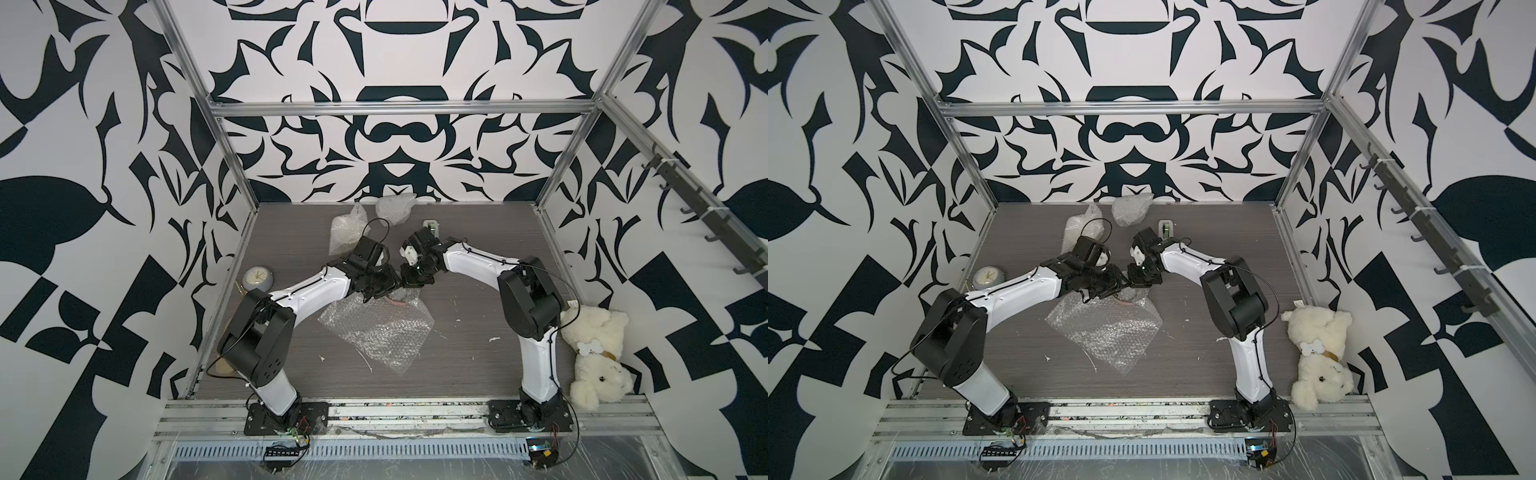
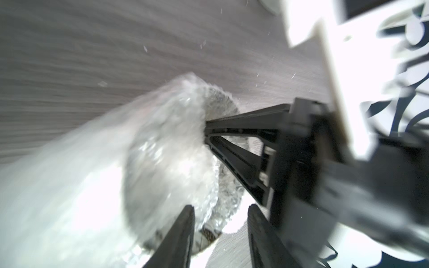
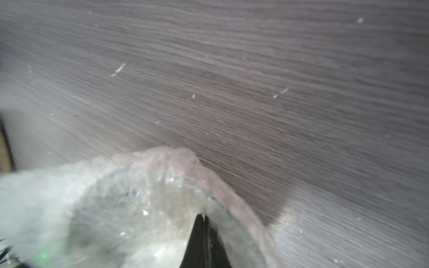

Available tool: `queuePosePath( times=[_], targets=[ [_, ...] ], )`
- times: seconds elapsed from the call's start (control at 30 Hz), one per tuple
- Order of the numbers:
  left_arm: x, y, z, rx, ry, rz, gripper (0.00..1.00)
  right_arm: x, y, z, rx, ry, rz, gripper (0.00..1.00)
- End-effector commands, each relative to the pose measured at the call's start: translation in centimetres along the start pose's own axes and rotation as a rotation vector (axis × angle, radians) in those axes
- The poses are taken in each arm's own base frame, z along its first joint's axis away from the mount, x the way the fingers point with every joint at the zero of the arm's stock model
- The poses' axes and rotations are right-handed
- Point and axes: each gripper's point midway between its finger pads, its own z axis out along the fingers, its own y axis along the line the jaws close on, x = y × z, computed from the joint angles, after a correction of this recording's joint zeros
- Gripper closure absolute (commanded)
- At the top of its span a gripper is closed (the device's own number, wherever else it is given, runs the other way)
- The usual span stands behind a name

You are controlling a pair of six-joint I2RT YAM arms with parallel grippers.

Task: Wrap bowls in bubble wrap
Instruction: Wrap the bowl in bubble wrap.

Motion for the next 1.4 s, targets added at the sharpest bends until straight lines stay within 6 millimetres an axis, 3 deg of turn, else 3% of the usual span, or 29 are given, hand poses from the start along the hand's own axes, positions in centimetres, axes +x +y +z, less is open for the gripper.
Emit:
queuePosePath(
  times=[0.0,0.13,0.47,0.6,0.83,1.03,1.13,1.23,1.37],
  targets=[
    [-0.6,0.4,-1.8,-0.039,-0.061,0.017,0.58,1.6,-0.9,0.1,0.063,0.052,-0.003,0.97],
    [-0.8,1.9,-1.5,-0.05,-0.076,-0.017,0.61,1.3,0.4,-0.4,0.048,0.036,-0.039,0.97],
    [0.7,5.5,3.0,-0.127,0.037,-0.035,0.73,0.8,3.0,-2.5,-0.026,-0.018,-0.077,0.97],
    [1.2,5.9,3.1,-0.131,0.046,-0.037,0.84,0.4,3.9,-3.7,-0.054,-0.049,-0.08,0.97],
    [1.2,5.9,3.0,-0.127,0.041,-0.035,0.85,-1.2,5.8,-5.6,-0.112,-0.108,-0.077,0.98],
    [1.2,5.9,3.0,-0.124,0.041,-0.036,0.85,-1.2,5.9,-4.8,-0.129,-0.089,-0.07,0.98],
    [1.1,5.8,2.9,-0.119,0.037,-0.035,0.85,-0.5,6.1,-3.1,-0.161,-0.034,-0.055,0.98],
    [0.7,5.4,2.5,-0.117,0.014,-0.026,0.84,0.5,5.3,-1.0,-0.127,0.021,-0.035,0.98],
    [-0.4,5.3,0.3,-0.15,-0.072,-0.002,0.77,1.4,3.4,0.3,-0.05,0.05,-0.021,0.99]
  ],
)
